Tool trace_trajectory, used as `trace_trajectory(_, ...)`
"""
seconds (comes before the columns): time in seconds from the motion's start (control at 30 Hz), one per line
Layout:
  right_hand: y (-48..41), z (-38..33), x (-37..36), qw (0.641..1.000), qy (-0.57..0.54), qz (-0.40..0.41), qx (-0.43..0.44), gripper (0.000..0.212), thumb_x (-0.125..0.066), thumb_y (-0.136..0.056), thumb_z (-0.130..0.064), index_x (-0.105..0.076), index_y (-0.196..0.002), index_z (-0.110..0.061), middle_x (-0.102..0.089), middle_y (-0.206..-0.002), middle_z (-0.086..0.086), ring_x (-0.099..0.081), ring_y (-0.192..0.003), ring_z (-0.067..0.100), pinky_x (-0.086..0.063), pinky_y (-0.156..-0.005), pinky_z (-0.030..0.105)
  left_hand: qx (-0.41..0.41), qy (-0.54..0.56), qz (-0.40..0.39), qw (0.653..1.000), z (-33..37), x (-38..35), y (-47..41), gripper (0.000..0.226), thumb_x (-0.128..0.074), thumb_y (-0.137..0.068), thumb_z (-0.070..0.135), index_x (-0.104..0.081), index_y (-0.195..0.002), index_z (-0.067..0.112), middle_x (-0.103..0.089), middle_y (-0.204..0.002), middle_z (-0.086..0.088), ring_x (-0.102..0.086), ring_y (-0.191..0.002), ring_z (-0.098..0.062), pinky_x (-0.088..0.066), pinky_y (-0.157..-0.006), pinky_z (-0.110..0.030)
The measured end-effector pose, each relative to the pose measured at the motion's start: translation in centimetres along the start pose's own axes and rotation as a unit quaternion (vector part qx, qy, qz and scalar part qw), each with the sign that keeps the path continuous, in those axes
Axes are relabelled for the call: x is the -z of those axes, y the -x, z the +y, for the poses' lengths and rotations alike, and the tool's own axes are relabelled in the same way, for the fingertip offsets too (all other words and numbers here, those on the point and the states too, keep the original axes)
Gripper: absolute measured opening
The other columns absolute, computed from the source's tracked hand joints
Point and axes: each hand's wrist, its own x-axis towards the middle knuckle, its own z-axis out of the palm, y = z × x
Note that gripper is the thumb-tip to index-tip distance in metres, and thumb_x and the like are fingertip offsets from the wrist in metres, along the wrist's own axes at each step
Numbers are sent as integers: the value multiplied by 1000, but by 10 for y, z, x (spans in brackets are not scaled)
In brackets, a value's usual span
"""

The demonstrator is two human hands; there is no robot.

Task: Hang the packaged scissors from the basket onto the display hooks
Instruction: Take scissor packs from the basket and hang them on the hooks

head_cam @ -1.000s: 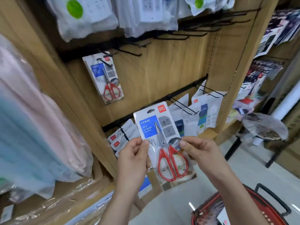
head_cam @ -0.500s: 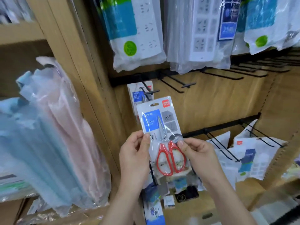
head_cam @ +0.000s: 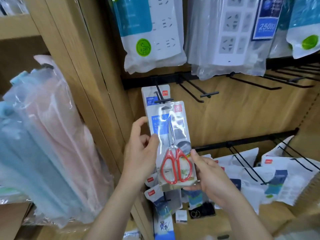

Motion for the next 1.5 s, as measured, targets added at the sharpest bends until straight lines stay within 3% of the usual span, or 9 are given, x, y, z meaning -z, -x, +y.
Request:
trace_trajectory(0.2,-1,1,0,999,26,-27,17,45,-50,-92,-51,-77,-81,-17,-76,-83,12,-72,-70,20,-58,-58,33,42,120,-1,992,15,-5,-26,15,-52,-100,26,-56,-114,30,-76,-89,11,-74,-82,-10,-58,-58,-23)
trace_trajectory(0.37,-2,1,0,999,12,21,36,46,-55,-91,-48,-76,-84,-8,-76,-80,13,-71,-66,19,-55,-54,30,81,155,15,984,12,-10,-43,18,-56,-98,32,-64,-110,22,-76,-101,5,-74,-92,-13,-59,-76,-33)
trace_trajectory(0.5,-4,5,-2,999,-14,34,25,48,-54,-93,-49,-76,-86,-7,-77,-81,11,-72,-67,16,-55,-52,28,91,131,29,987,10,-15,-53,18,-54,-99,32,-66,-105,20,-77,-96,5,-74,-88,-12,-60,-72,-31)
trace_trajectory(0.77,-14,9,-4,992,-127,21,5,36,-60,-89,-38,-74,-106,-9,-77,-99,11,-74,-92,25,-58,-85,46,145,148,38,977,-8,-16,-49,16,-50,-102,32,-59,-111,23,-76,-91,6,-74,-85,-11,-58,-71,-32)
trace_trajectory(0.93,-25,8,-5,993,-106,46,20,33,-62,-91,-39,-75,-100,-10,-77,-94,9,-75,-85,23,-61,-66,34,163,116,35,979,-28,-15,-36,23,-52,-100,33,-60,-99,12,-77,-92,2,-75,-85,-16,-59,-79,-39)
trace_trajectory(1.07,-42,-6,-7,992,-104,74,18,32,-64,-92,-38,-75,-95,-8,-77,-89,9,-74,-74,19,-57,-53,28,148,106,59,982,-26,-25,-62,22,-53,-100,29,-60,-88,11,-77,-92,-5,-75,-80,-17,-58,-71,-34)
trace_trajectory(1.2,-62,-18,-9,988,-109,108,20,32,-66,-92,-35,-74,-92,-4,-77,-86,12,-71,-64,16,-53,-46,25,152,124,67,978,-29,-28,-68,9,-53,-101,24,-57,-108,21,-75,-99,-3,-74,-80,-13,-59,-71,-35)
trace_trajectory(1.33,-79,-21,-11,988,-104,116,23,31,-65,-93,-34,-74,-91,-4,-76,-84,13,-68,-55,13,-54,-46,25,94,70,36,992,-41,-25,-45,37,-56,-98,8,-45,-118,37,-75,-96,4,-74,-86,-13,-62,-69,-40)
trace_trajectory(1.5,-92,-16,-9,995,-72,73,12,22,-56,-100,-28,-73,-98,-14,-76,-99,6,-72,-89,15,-59,-68,28,59,-5,51,997,-51,-27,-65,47,-54,-98,5,-51,-127,42,-68,-107,10,-69,-90,5,-60,-65,-23)
